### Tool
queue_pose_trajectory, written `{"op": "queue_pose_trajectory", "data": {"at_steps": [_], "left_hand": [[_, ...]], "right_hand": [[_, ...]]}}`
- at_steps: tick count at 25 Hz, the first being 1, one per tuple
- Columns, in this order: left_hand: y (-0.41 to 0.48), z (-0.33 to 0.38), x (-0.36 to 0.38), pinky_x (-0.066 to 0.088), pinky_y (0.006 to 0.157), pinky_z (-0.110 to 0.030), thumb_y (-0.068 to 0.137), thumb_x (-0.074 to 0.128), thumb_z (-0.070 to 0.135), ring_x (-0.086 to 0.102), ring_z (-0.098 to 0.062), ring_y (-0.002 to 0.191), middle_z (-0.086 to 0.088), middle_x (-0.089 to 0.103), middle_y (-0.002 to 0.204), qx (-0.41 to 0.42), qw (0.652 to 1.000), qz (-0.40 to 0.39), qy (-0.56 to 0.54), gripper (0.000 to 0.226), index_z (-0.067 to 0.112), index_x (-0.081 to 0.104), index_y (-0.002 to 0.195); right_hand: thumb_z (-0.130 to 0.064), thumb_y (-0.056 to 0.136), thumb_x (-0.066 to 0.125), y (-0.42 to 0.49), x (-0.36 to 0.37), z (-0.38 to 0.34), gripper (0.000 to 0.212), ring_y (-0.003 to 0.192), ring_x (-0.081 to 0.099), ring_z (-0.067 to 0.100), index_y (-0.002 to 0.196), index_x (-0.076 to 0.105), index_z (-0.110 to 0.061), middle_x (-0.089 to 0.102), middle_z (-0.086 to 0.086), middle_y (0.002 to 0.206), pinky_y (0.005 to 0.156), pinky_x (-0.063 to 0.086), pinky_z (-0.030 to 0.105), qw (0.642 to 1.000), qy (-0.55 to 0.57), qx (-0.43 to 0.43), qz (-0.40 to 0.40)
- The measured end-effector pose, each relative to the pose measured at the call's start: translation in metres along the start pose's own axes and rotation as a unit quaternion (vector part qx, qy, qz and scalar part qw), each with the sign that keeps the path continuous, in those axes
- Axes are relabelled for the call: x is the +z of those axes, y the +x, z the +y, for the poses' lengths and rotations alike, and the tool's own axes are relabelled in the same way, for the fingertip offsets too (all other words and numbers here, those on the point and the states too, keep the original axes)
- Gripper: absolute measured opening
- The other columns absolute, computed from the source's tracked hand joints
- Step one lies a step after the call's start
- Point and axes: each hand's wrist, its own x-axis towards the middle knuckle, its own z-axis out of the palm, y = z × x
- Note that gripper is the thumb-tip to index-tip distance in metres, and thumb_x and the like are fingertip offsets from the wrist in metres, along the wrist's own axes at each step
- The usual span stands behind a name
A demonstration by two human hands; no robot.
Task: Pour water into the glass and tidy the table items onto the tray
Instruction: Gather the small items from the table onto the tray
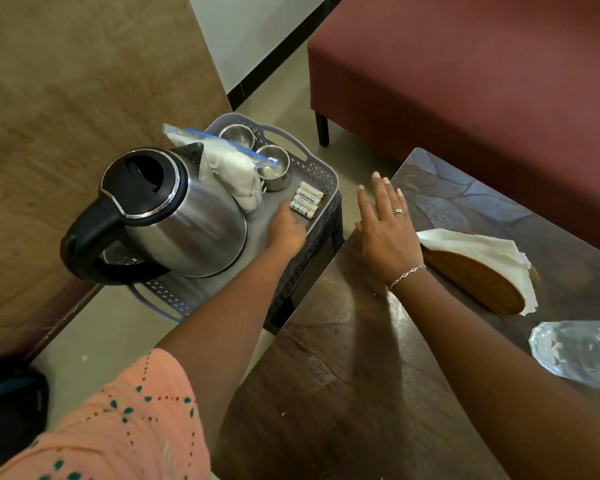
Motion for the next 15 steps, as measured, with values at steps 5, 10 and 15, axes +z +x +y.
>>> {"op": "queue_pose_trajectory", "data": {"at_steps": [5,10,15], "left_hand": [[-0.046,0.003,0.011,0.029,0.108,-0.038,0.097,0.042,0.025,0.03,-0.031,0.134,-0.017,0.039,0.142,0.179,0.943,0.174,0.219,0.05,0.005,0.029,0.141],[-0.117,0.012,0.06,0.004,0.119,-0.044,0.097,0.031,0.042,-0.004,-0.031,0.145,-0.017,0.001,0.157,0.303,0.859,0.126,0.393,0.066,0.009,0.004,0.148],[-0.192,0.004,0.123,0.001,0.118,-0.045,0.096,0.03,0.041,-0.004,-0.031,0.145,-0.02,-0.003,0.156,0.355,0.819,0.091,0.442,0.069,0.008,-0.002,0.147]], "right_hand": [[-0.024,0.097,0.038,-0.038,-0.015,0.012,0.058,0.143,0.004,0.033,0.145,0.012,-0.008,0.007,0.02,0.154,0.113,-0.003,0.041,0.999,-0.042,0.013,0.007],[-0.029,0.095,0.039,-0.105,-0.038,0.029,0.064,0.143,0.002,0.033,0.146,0.005,-0.009,0.004,0.019,0.155,0.112,-0.004,0.041,0.999,-0.031,0.044,0.0],[-0.034,0.095,0.035,-0.195,-0.056,0.072,0.064,0.143,-0.003,0.031,0.146,0.004,-0.009,0.001,0.018,0.155,0.113,-0.006,0.04,0.995,-0.02,0.091,-0.022]]}}
